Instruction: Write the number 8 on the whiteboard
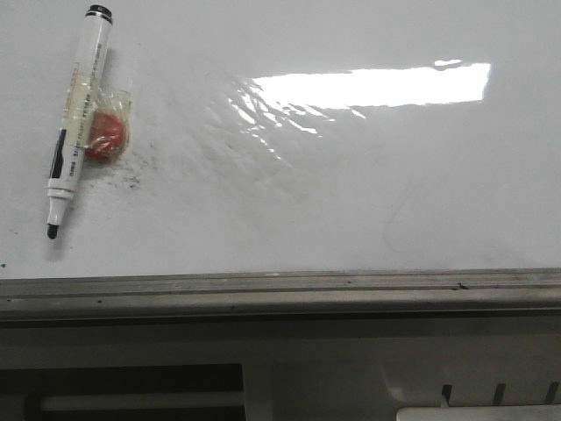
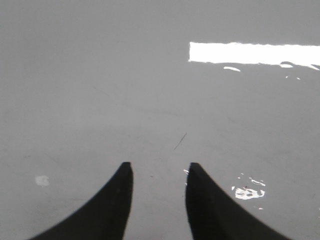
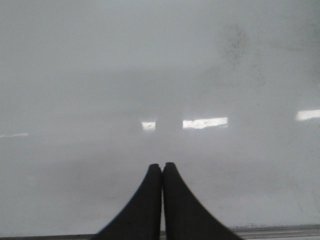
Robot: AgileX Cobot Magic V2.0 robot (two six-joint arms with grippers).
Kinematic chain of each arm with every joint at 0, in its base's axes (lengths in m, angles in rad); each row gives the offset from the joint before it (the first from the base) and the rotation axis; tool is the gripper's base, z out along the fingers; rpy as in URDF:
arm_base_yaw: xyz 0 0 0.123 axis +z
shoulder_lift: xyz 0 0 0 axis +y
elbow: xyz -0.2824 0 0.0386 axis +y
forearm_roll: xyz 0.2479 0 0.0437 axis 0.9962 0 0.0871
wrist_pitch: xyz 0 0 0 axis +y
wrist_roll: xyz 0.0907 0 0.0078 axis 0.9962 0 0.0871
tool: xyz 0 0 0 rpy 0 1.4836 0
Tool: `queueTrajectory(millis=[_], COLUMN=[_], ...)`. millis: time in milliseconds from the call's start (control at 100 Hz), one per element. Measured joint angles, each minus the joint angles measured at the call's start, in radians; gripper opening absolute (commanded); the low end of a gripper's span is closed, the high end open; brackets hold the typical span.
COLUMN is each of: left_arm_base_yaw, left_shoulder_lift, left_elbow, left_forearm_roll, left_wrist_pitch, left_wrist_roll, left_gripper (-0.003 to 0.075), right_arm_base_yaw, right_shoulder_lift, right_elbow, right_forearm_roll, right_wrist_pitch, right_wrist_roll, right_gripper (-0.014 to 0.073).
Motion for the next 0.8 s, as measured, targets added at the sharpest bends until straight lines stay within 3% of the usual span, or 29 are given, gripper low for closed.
queueTrajectory(millis=[190, 310, 800], left_arm_base_yaw=[-0.068, -0.158, -0.700], left_shoulder_lift=[0.100, 0.160, 0.411], left_elbow=[0.000, 0.000, 0.000], left_forearm_roll=[-0.165, -0.190, -0.041], left_wrist_pitch=[-0.110, -0.175, -0.431], left_wrist_roll=[0.000, 0.000, 0.002], left_gripper=[0.0419, 0.0419, 0.0419], right_arm_base_yaw=[0.000, 0.000, 0.000], right_shoulder_lift=[0.000, 0.000, 0.000], right_elbow=[0.047, 0.053, 0.053], right_forearm_roll=[0.000, 0.000, 0.000], right_wrist_pitch=[0.003, -0.015, -0.044], right_wrist_roll=[0.000, 0.000, 0.000], right_gripper=[-0.0063, -0.0063, -0.0063])
